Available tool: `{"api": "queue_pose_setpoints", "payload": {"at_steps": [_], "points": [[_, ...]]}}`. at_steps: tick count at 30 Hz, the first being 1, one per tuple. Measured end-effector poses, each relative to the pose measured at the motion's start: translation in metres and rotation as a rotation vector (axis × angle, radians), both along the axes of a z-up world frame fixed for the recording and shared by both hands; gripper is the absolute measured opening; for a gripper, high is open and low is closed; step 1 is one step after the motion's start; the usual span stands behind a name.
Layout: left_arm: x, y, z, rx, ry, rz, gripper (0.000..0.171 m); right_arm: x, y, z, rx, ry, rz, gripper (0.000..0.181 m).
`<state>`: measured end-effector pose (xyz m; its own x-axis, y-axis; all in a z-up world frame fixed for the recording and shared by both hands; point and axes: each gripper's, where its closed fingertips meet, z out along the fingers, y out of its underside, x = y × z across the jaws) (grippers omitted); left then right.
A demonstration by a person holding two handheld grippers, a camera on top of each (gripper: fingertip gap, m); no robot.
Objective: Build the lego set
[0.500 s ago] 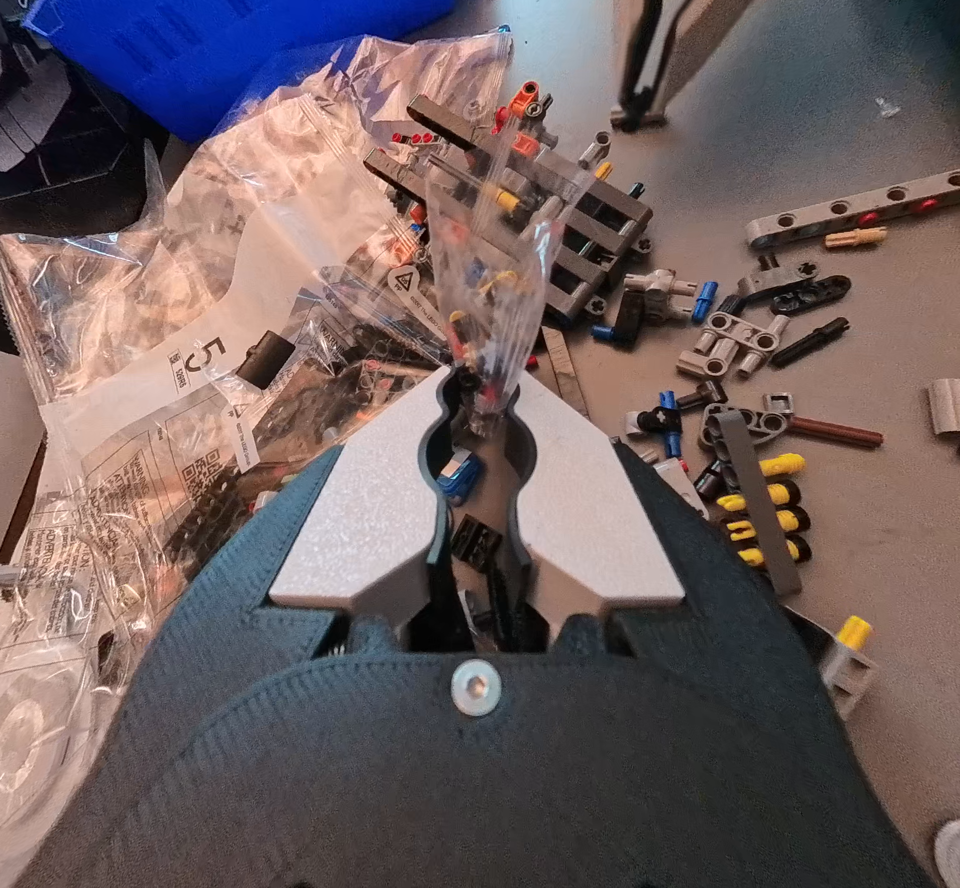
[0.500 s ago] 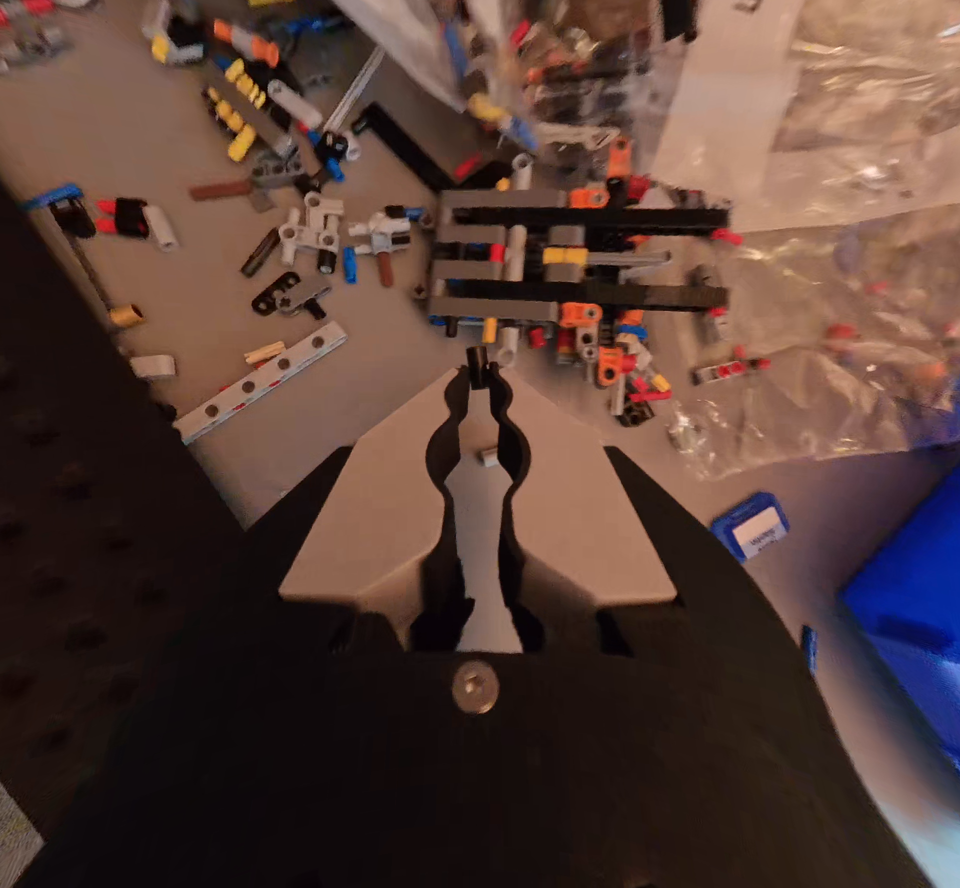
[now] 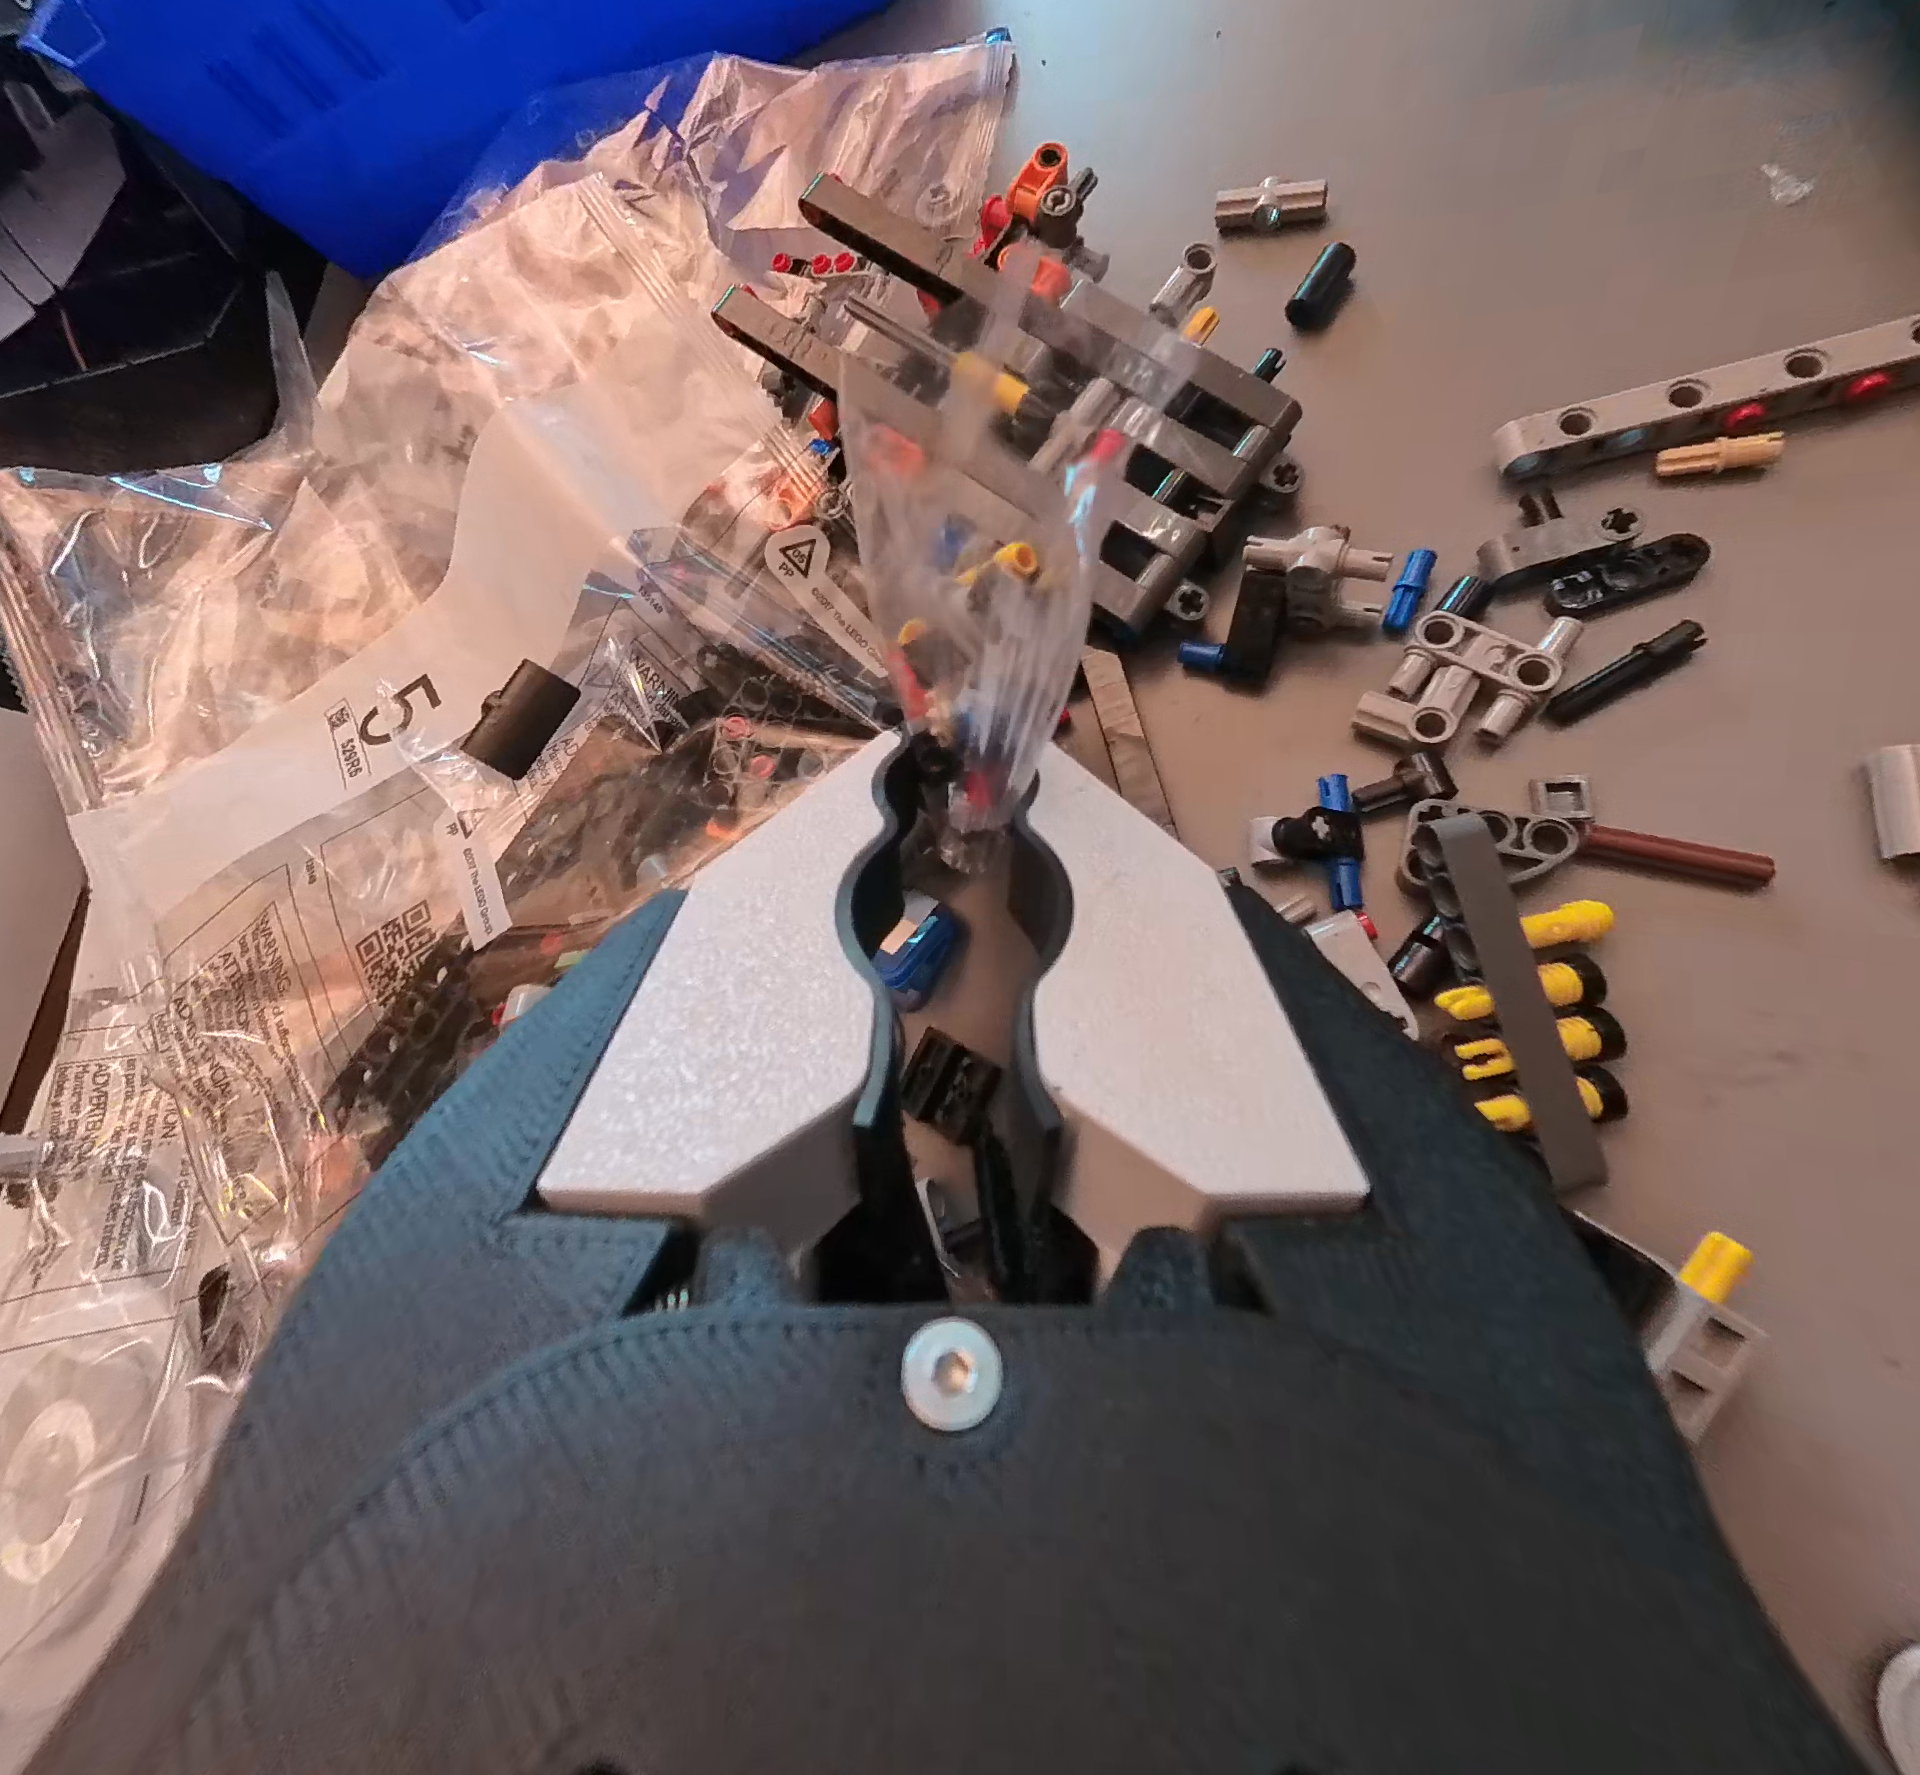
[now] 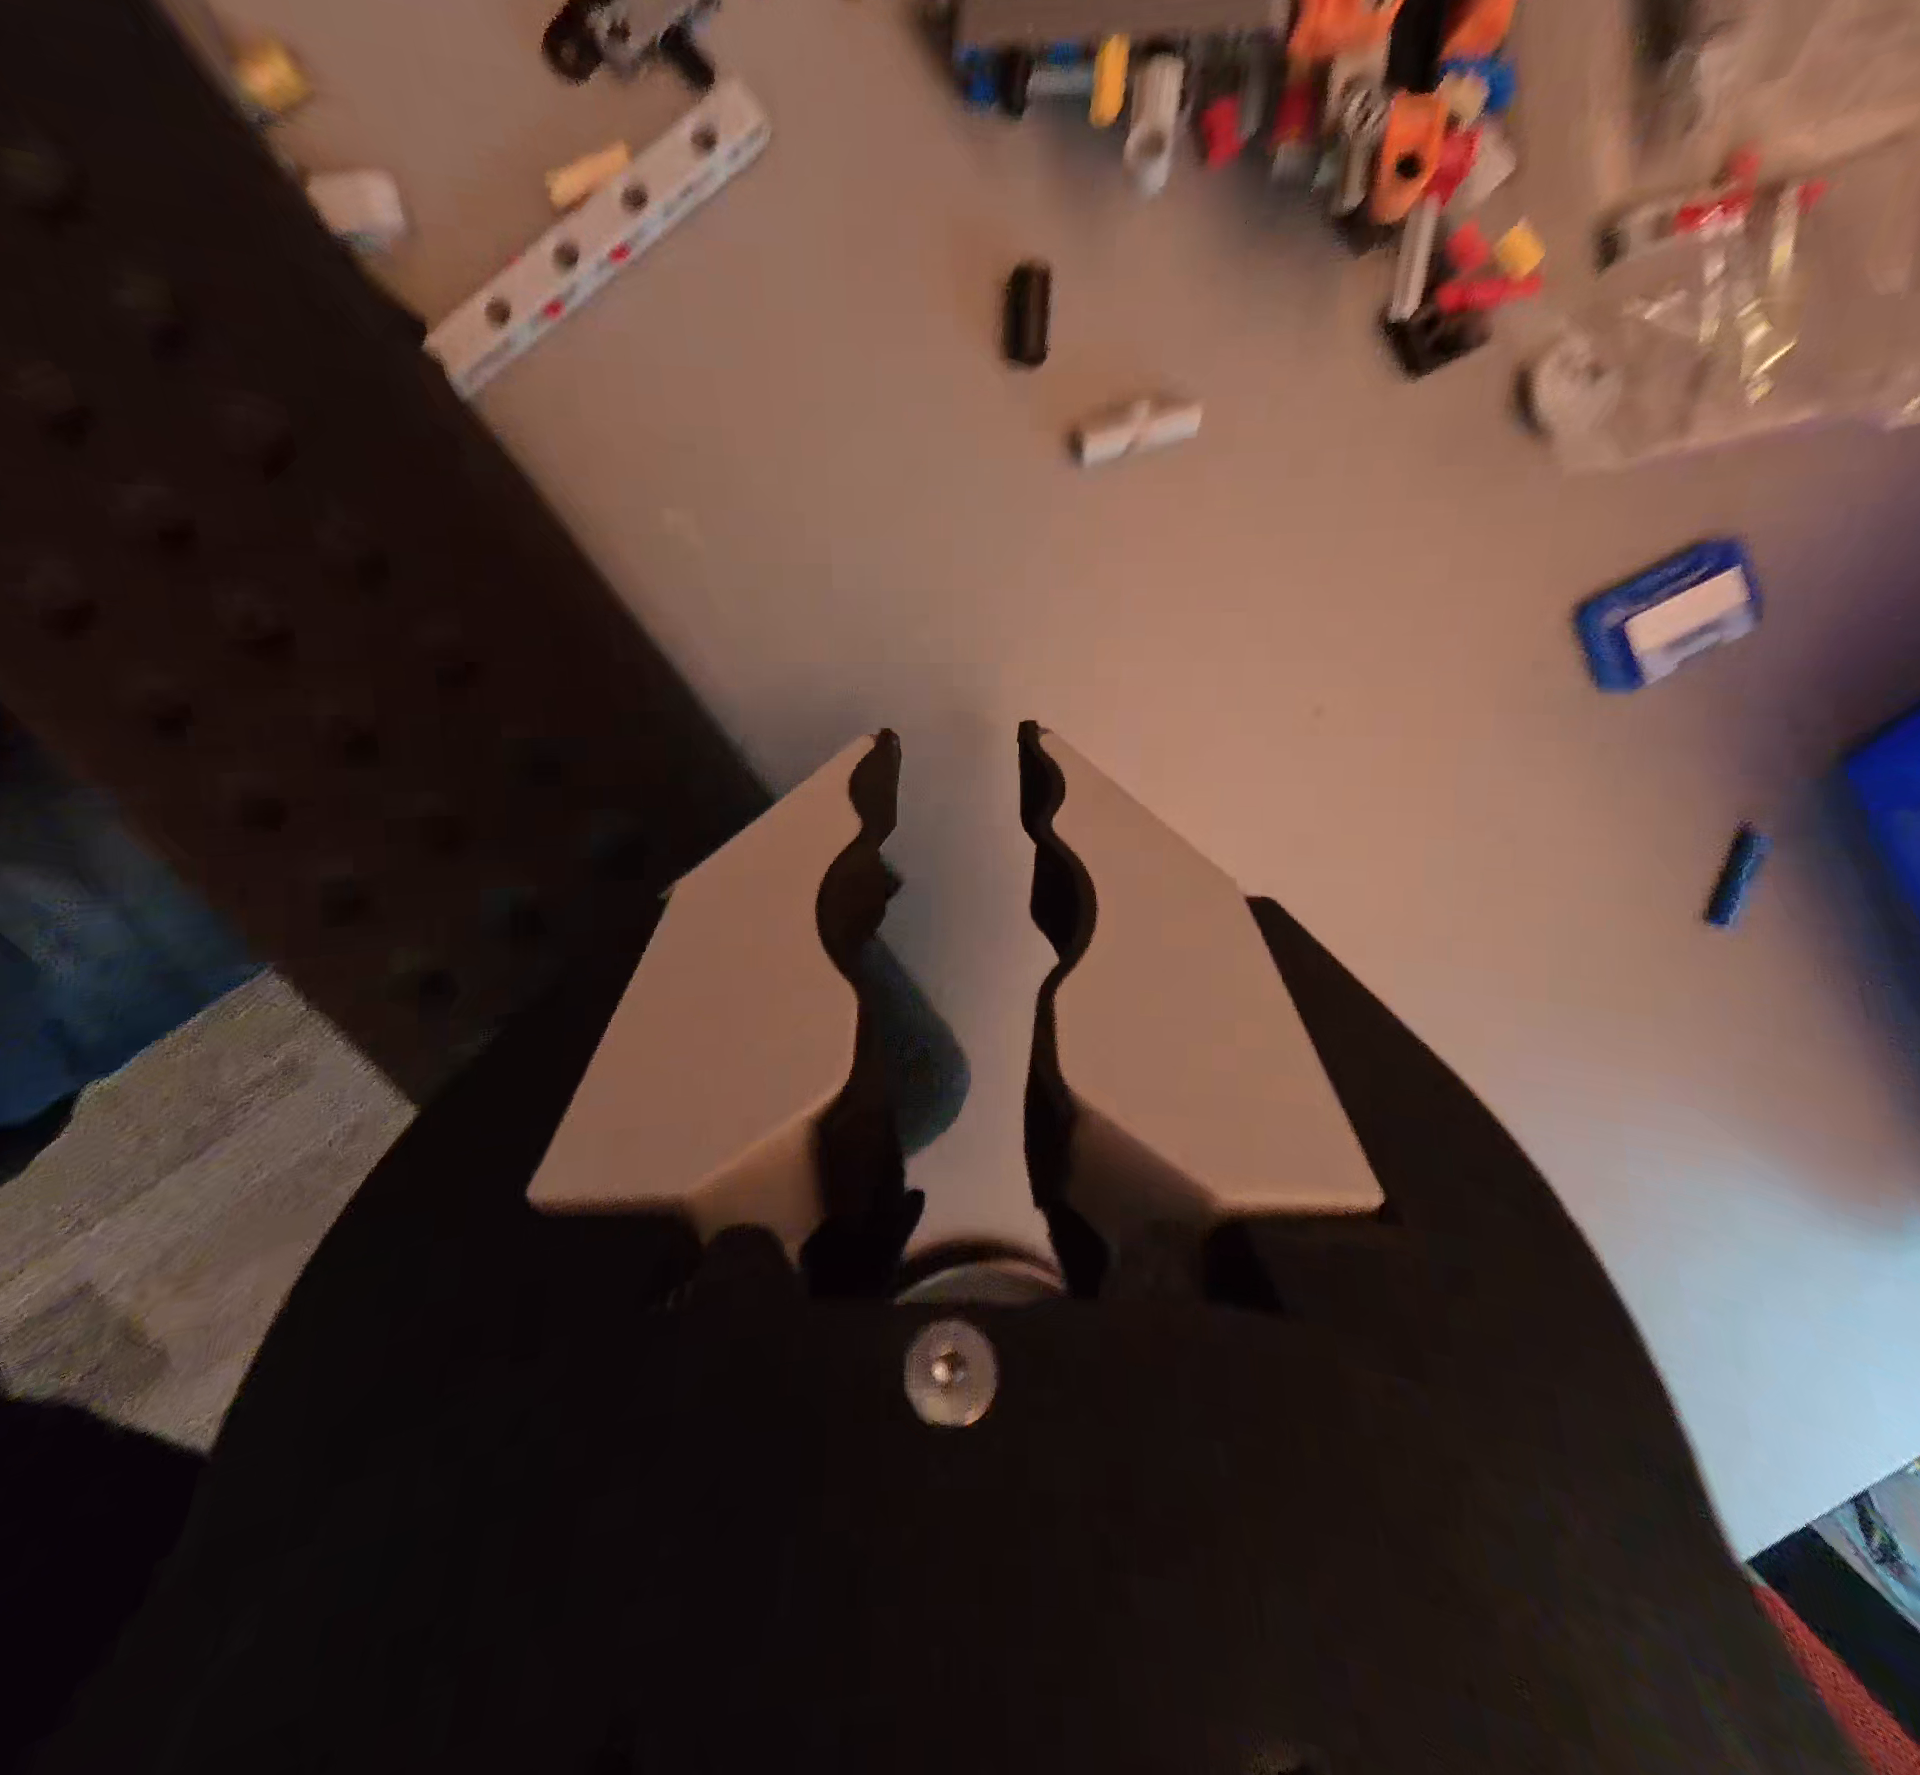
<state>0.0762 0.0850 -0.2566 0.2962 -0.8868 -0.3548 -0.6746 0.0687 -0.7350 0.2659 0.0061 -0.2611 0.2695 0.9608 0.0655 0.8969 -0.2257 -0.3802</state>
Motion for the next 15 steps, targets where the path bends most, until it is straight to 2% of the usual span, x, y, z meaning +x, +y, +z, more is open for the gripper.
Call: {"api": "queue_pose_setpoints", "payload": {"at_steps": [3,12,15], "points": [[0.000,0.000,-0.001,-0.003,-0.001,0.002,0.012,0.014,-0.015,-0.010,-0.088,-0.056,0.020,0.022],[-0.001,0.000,-0.002,-0.006,0.002,0.003,0.012,0.031,-0.015,-0.008,-0.118,-0.093,0.055,0.017],[-0.001,0.001,-0.003,-0.008,0.004,0.002,0.012,0.030,-0.018,-0.013,-0.142,-0.105,0.090,0.009]]}}
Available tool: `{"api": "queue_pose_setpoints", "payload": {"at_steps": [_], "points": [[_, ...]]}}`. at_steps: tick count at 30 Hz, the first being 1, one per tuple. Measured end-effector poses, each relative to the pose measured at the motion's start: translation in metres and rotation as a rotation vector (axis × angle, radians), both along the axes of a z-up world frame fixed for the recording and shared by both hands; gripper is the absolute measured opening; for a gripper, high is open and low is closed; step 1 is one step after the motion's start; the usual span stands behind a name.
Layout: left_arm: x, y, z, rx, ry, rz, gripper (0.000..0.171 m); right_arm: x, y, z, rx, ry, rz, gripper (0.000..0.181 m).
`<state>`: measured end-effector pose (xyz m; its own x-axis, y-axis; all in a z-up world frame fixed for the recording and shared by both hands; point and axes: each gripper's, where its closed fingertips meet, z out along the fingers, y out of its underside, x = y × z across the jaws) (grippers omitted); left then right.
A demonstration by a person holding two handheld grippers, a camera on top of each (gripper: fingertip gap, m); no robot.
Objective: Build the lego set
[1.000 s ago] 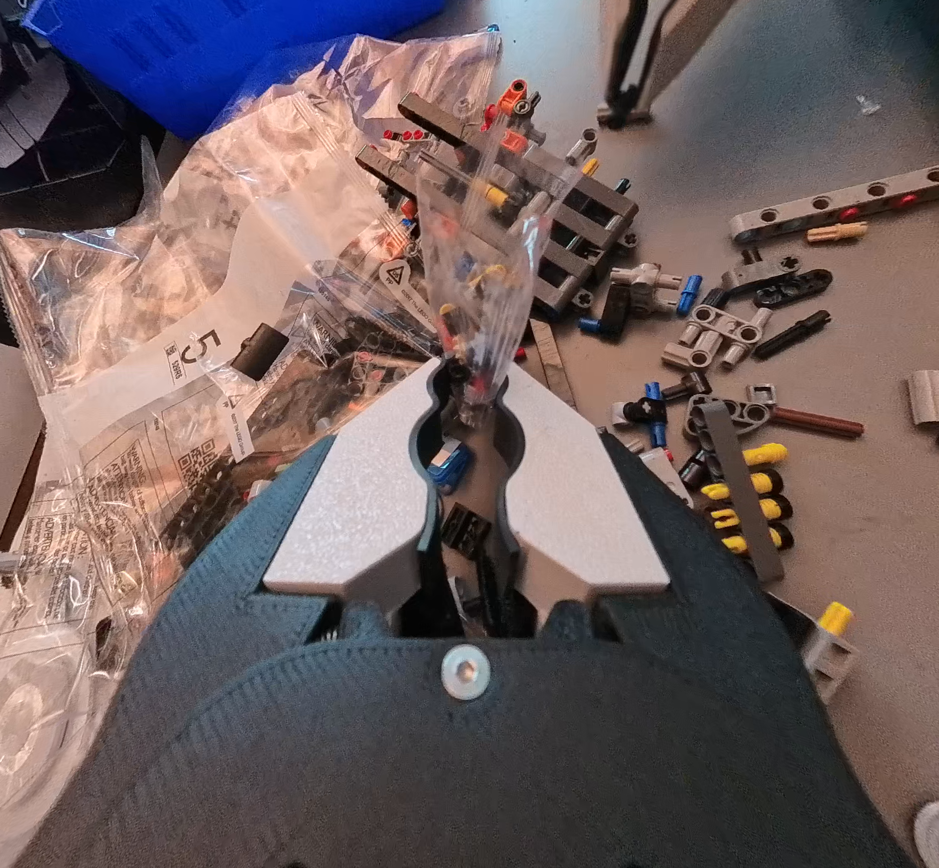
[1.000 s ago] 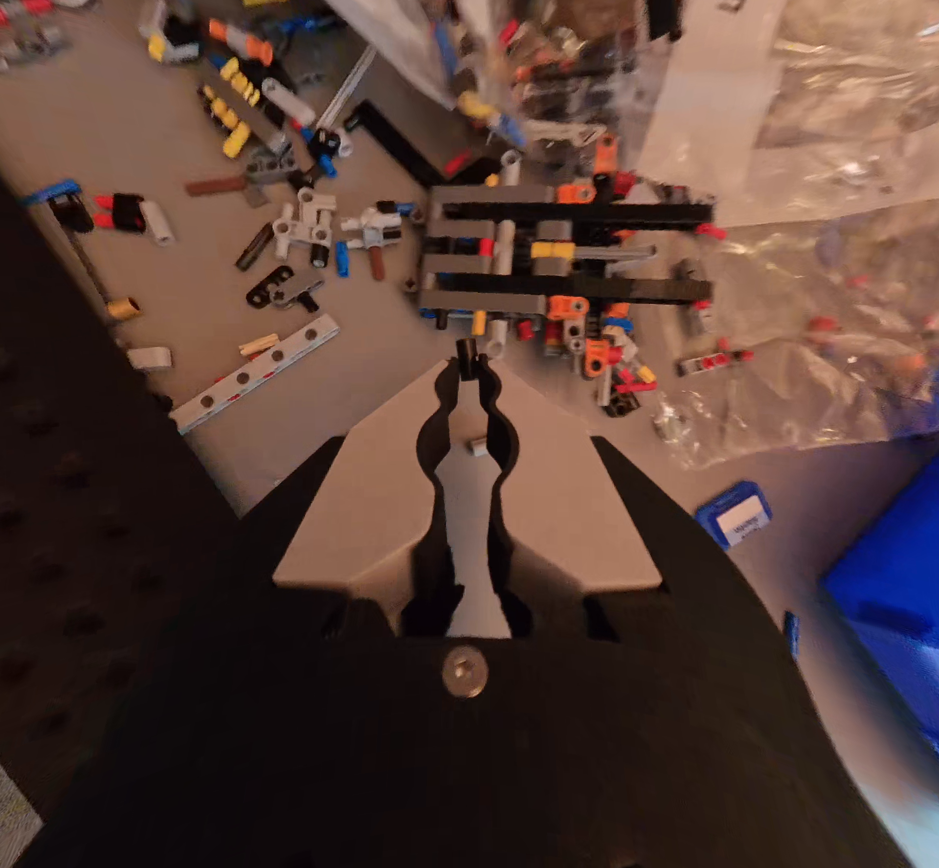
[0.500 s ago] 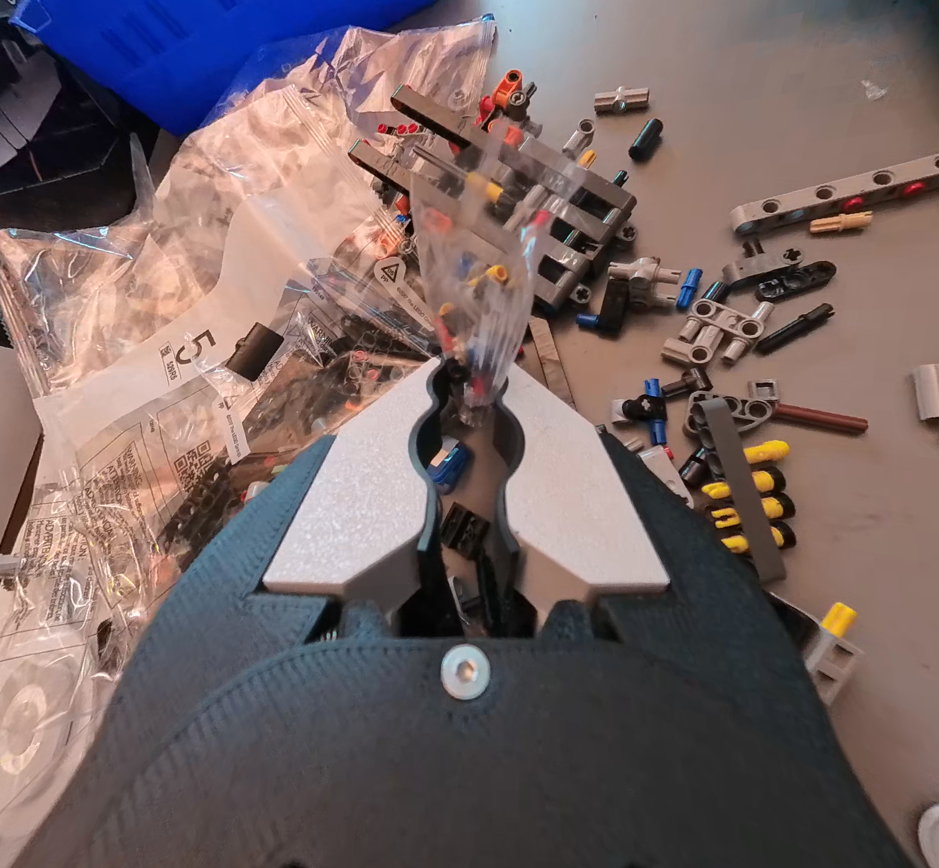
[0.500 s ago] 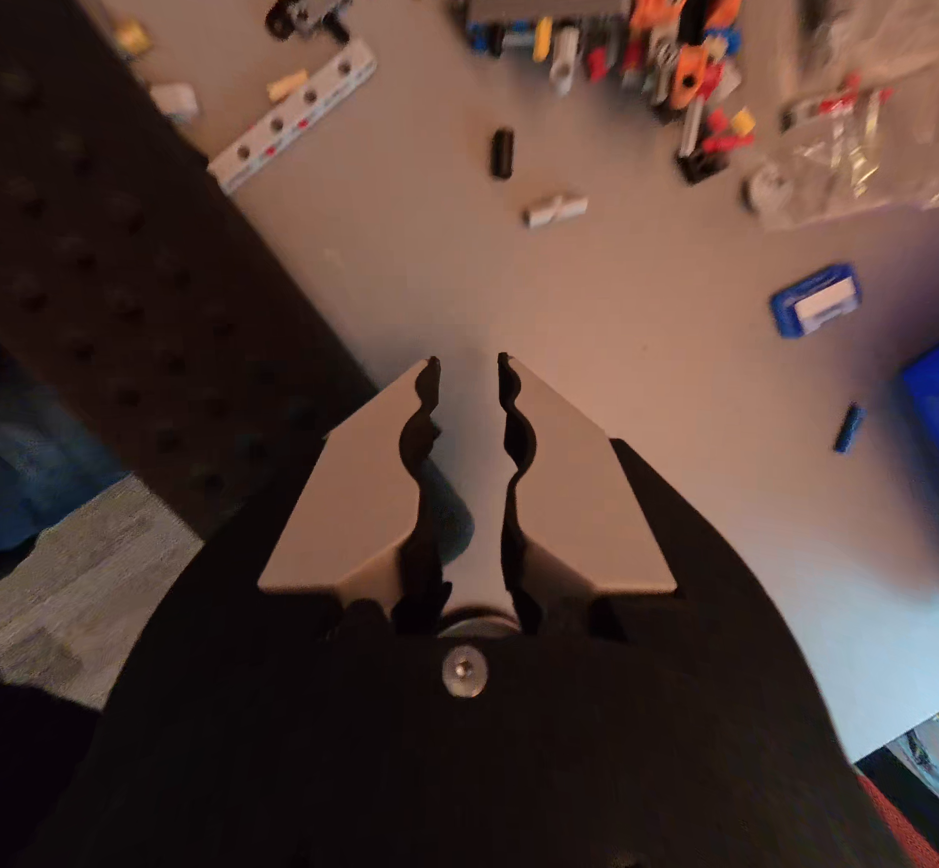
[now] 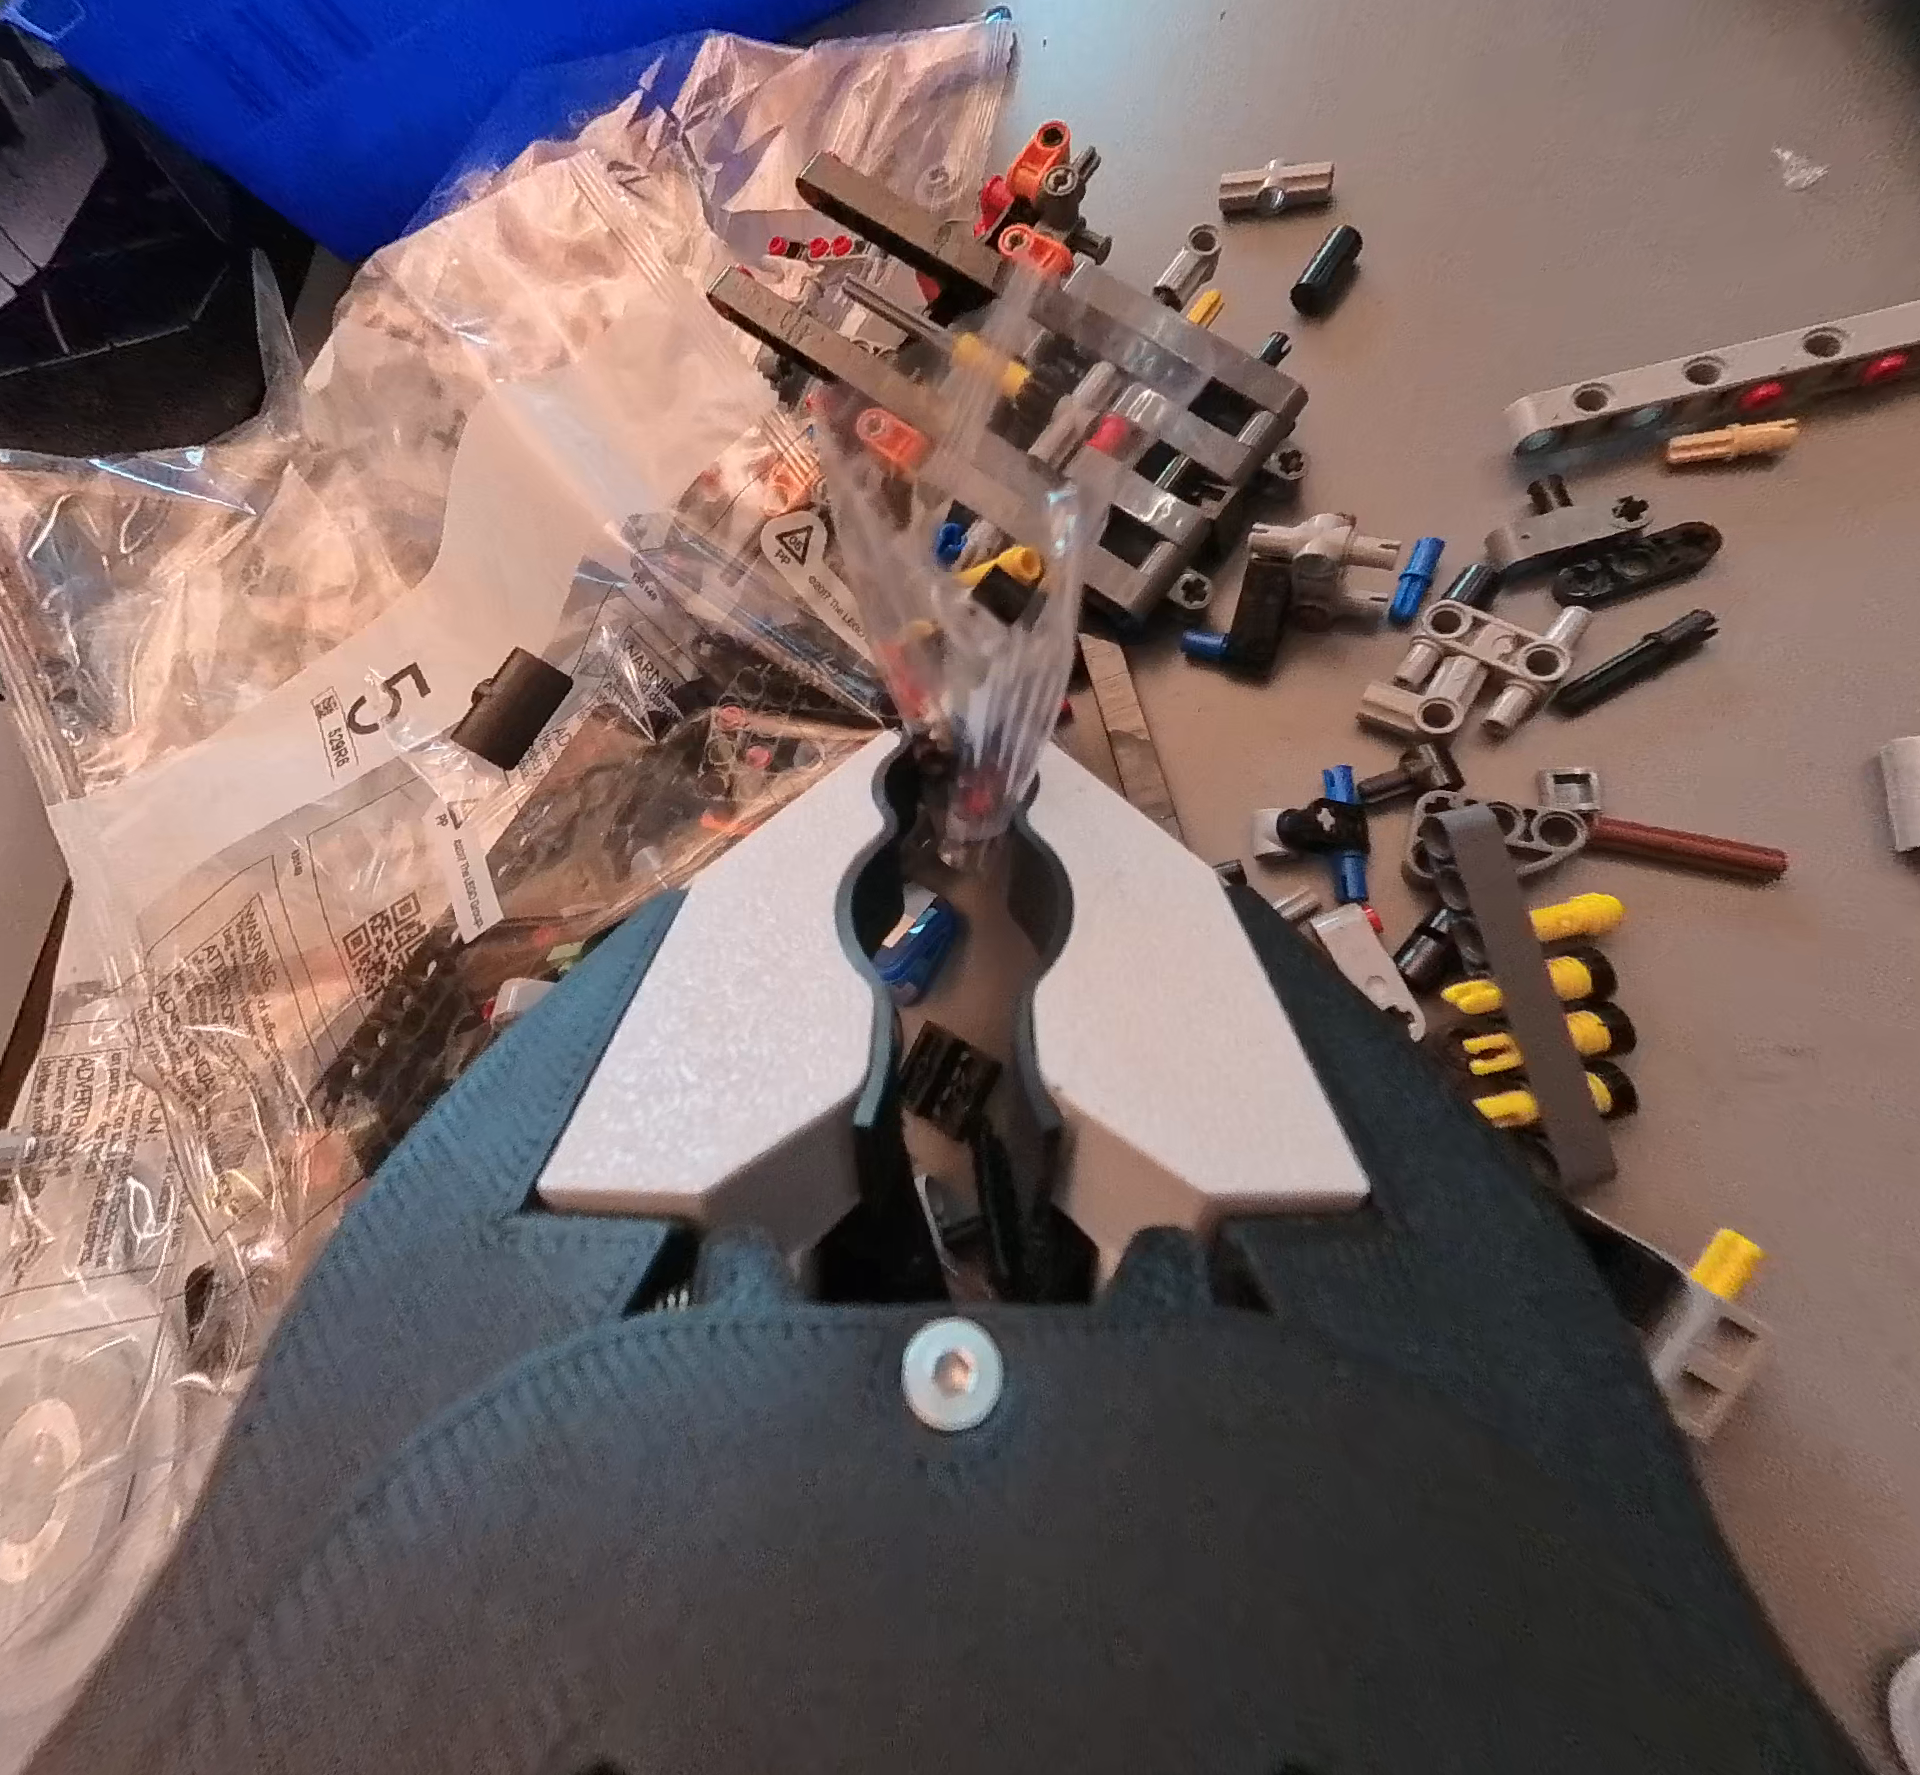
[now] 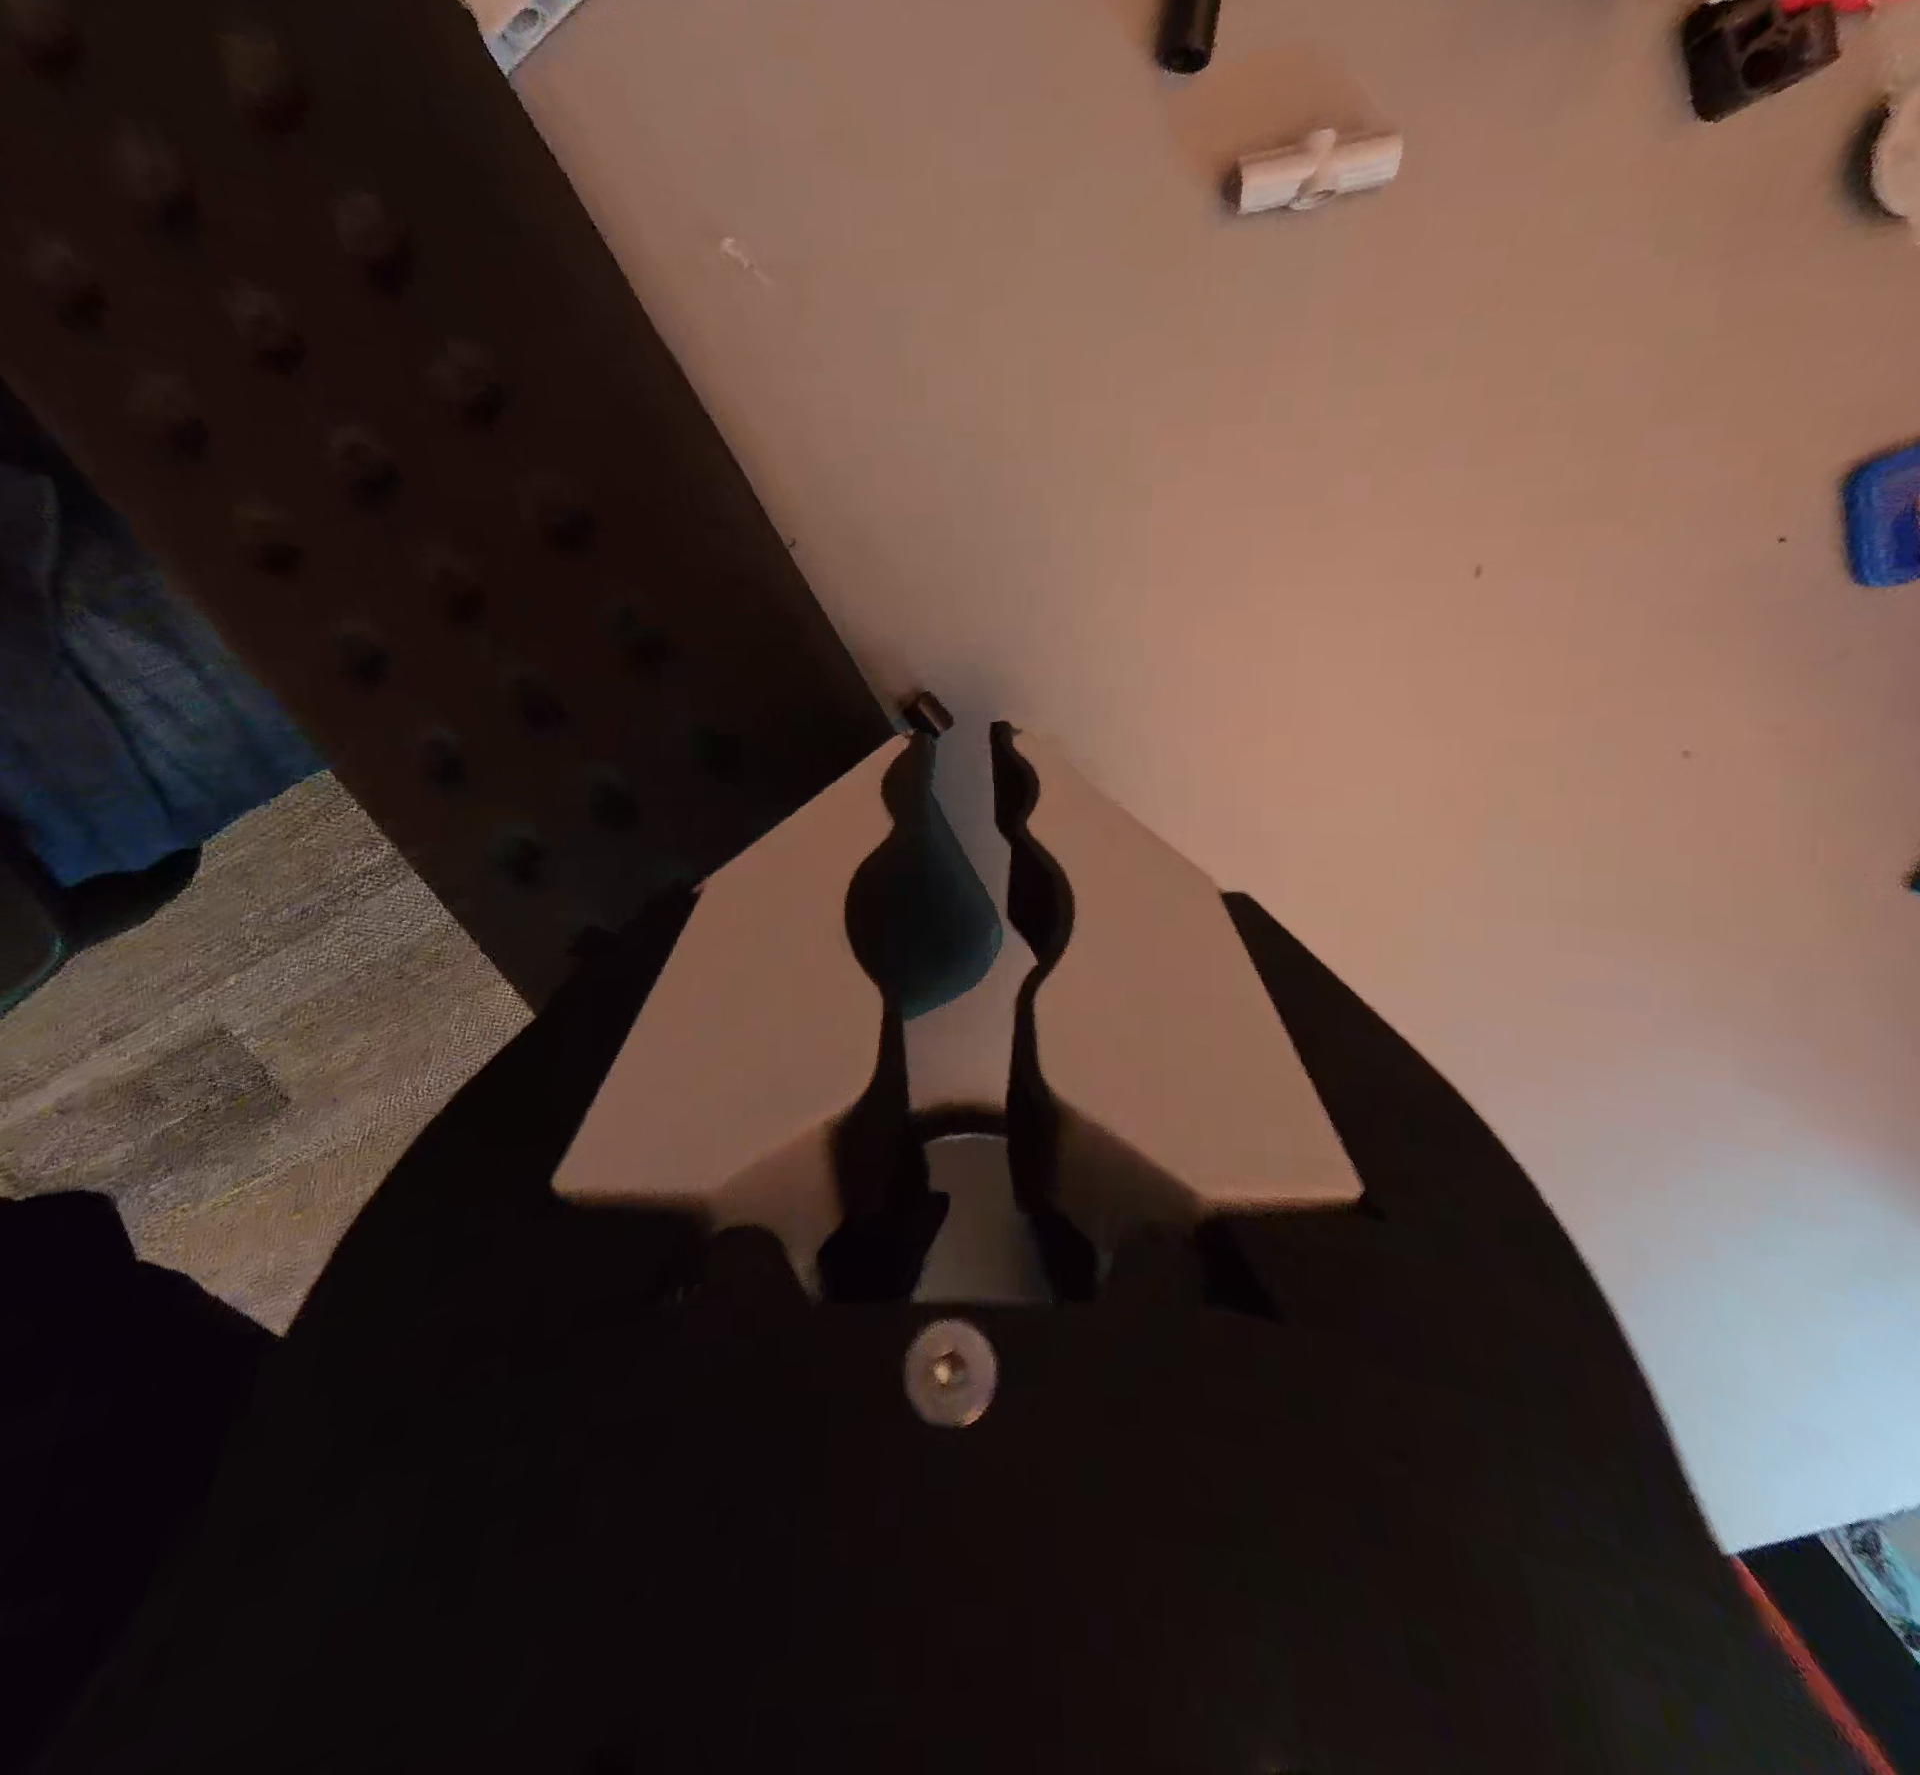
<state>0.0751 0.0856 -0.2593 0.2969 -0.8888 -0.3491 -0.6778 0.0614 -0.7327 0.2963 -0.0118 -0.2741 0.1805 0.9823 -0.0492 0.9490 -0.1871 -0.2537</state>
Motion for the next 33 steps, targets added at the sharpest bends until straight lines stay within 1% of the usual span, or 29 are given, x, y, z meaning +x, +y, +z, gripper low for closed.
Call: {"api": "queue_pose_setpoints", "payload": {"at_steps": [6,9,11,13,17,23,28,30,33], "points": [[0.000,0.000,-0.001,-0.001,0.003,0.000,0.012,-0.001,-0.001,-0.007,0.002,-0.034,0.036,0.007],[0.000,0.000,-0.001,-0.003,0.003,0.000,0.012,-0.003,0.003,-0.004,0.029,-0.016,0.044,0.015],[0.000,0.000,-0.002,-0.003,0.005,-0.001,0.012,-0.014,0.004,0.002,0.048,0.046,0.058,0.025],[0.000,0.000,-0.002,-0.002,0.005,-0.001,0.012,-0.023,0.004,0.003,0.063,0.075,0.060,0.027],[0.000,0.000,-0.002,-0.002,0.005,-0.001,0.012,-0.019,0.006,-0.006,0.082,0.013,0.061,0.023],[0.000,0.000,-0.002,-0.003,0.007,-0.002,0.012,-0.018,0.006,-0.007,0.085,0.020,0.060,0.008],[0.000,0.000,-0.002,-0.002,0.007,-0.001,0.012,-0.019,0.008,-0.006,0.104,0.018,0.067,0.007],[0.000,0.000,-0.002,-0.004,0.006,-0.001,0.012,-0.028,0.012,0.000,0.136,0.042,0.073,0.007],[0.000,0.000,-0.002,-0.005,0.003,0.000,0.012,-0.055,0.022,0.021,0.212,0.126,0.096,0.007]]}}
